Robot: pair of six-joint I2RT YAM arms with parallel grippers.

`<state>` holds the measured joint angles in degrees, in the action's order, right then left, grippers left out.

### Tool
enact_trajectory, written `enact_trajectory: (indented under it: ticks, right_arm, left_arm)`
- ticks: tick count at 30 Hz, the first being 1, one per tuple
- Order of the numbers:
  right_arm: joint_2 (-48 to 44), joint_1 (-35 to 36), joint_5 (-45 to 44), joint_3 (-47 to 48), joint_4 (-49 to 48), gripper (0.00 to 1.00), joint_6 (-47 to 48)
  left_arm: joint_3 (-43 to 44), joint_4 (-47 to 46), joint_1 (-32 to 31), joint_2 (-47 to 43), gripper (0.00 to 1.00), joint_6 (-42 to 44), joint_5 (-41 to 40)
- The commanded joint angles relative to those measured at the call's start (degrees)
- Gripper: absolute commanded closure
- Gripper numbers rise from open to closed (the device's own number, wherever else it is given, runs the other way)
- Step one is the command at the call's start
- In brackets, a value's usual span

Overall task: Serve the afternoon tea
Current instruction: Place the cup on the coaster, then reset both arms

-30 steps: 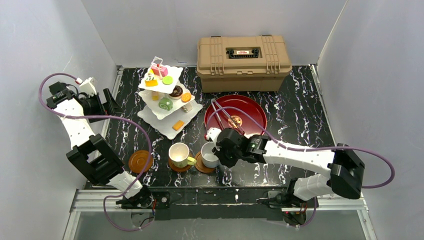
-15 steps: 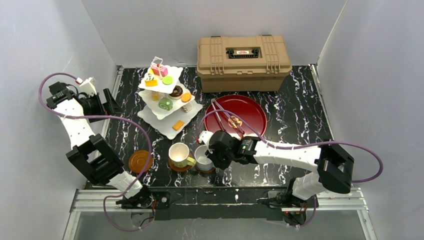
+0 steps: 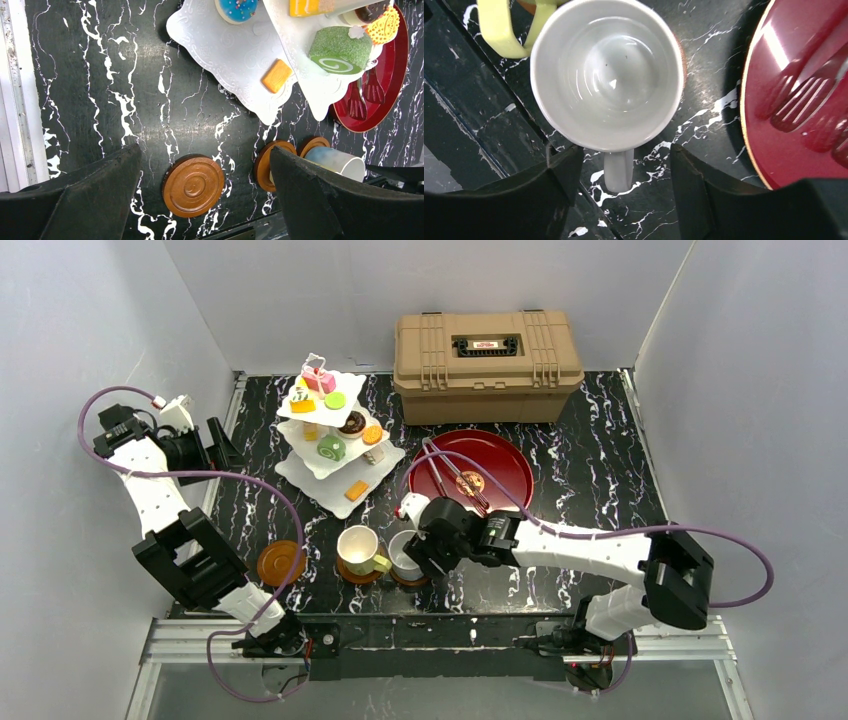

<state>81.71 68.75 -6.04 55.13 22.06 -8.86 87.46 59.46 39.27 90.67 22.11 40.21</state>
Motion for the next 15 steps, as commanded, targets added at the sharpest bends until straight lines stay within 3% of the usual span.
enact_trajectory:
  ticks: [1, 3, 4, 5, 10, 15]
  right_arm:
    - [-4.1, 0.2, -3.6, 4.3, -1.2, 0.24, -0.5]
    - [-5.7, 0.2, -5.8, 5.6, 0.6, 0.17, -0.6]
    - [-6.9, 0.2, -7.4, 6.0, 1.3, 0.05, -0.6]
    - [-8.3, 0.0, -9.2, 6.3, 1.9, 0.02, -0.6]
    - [-14.7, -7.1, -20.6, 4.4, 0.2, 0.02, -2.3]
    - [-15.0, -27.2, -20.9, 0.5, -7.5, 0.02, -6.4]
  left_arm:
    - [-0.6, 1.4, 0.2, -1.3, 0.02, 0.5, 2.2]
    - [-0.8, 1.3, 0.2, -1.1, 0.02, 0.7, 2.2]
    - [-0.9, 1.3, 0.2, -1.1, 0.02, 0.7, 2.1]
    - [-1.1, 1.1, 0.2, -1.1, 0.02, 0.8, 2.0]
    - [-1.7, -0.2, 0.2, -0.7, 0.02, 0.7, 2.5]
    - [-9.8, -8.7, -1.6, -2.0, 0.02, -2.2, 2.2]
